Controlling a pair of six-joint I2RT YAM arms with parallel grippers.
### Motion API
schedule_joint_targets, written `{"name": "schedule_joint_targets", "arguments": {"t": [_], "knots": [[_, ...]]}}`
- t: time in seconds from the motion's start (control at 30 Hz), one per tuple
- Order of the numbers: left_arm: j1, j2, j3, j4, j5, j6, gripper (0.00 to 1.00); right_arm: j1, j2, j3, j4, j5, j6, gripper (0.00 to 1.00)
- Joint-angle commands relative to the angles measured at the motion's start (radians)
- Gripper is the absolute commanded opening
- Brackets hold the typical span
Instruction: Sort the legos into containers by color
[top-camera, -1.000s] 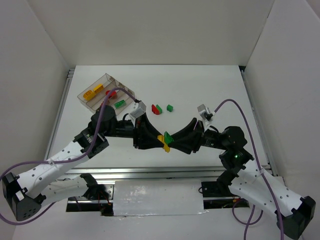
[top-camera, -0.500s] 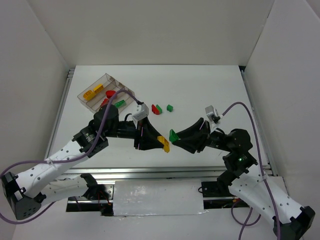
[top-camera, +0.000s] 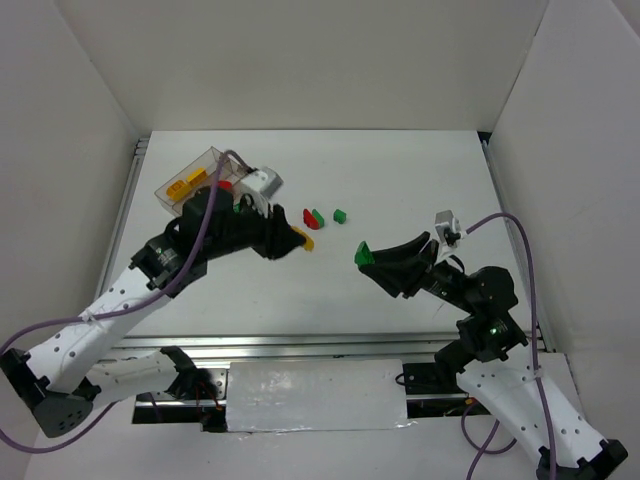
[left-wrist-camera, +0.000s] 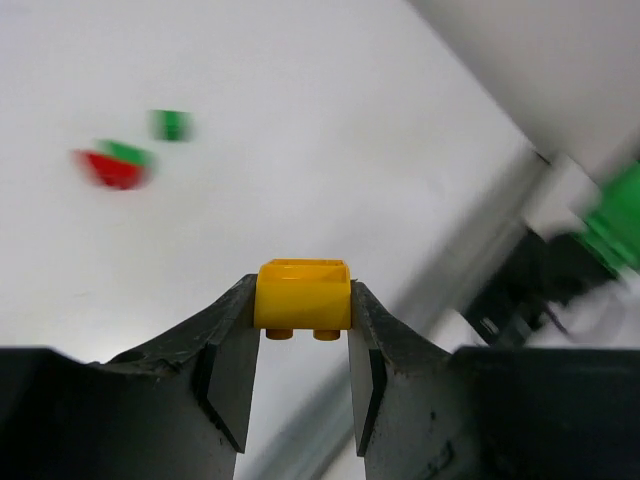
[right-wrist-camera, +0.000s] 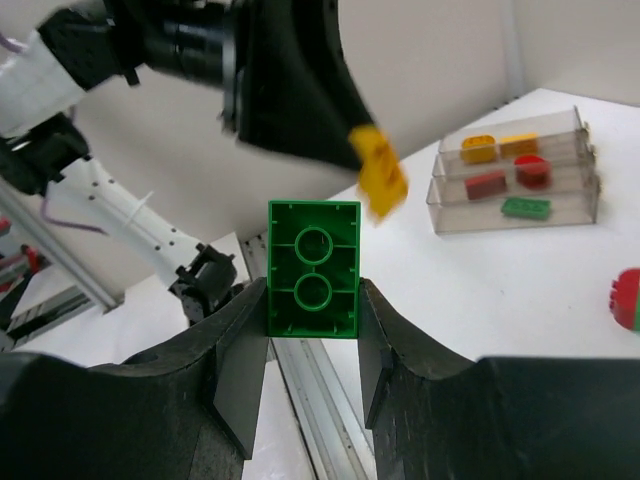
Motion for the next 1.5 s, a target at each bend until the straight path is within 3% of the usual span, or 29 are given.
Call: {"name": "schedule_joint_targets", "arguments": {"t": [0.0,0.13,0.4,0.67,0.9,1.2,1.3,1.33,1.47], "knots": [[0.133,0.070,0.110,-0.165,-0.356,-0.085,0.00,-0.008,0.000,0.048,-0.074,0.102,-0.016,0.00],[0.312,0.139,0.130,-0.195,-0.465,-0.196,0.00,-0.005,0.040,0.067,-0.129,0.160,0.018,0.00],[0.449,0.252,0.144,-0.121,-0.683,-0.398,0.00,-0.005,0.057,0.056,-0.175,0.191,0.038,0.00],[0.688,0.521,0.331,-0.083,-0.654,-0.423,0.00,-0.005,0.055,0.027,-0.166,0.146,0.051,0.00],[0.724,0.817,0.557,-0.049,-0.728,-0.351,0.01,-0.005,0.072,0.025,-0.145,0.105,0.065,0.00],[0.787,0.997,0.647,-0.041,-0.726,-0.363,0.18,-0.004,0.094,0.064,-0.177,0.089,0.039,0.00],[0.796,1.023,0.652,-0.026,-0.710,-0.358,0.33,-0.004,0.103,0.067,-0.179,0.085,0.036,0.00],[0.797,1.029,0.650,-0.011,-0.700,-0.352,0.46,-0.004,0.106,0.067,-0.179,0.083,0.036,0.00],[0.799,1.027,0.641,-0.015,-0.688,-0.364,0.77,-0.004,0.121,0.061,-0.165,0.077,0.045,0.00]]}}
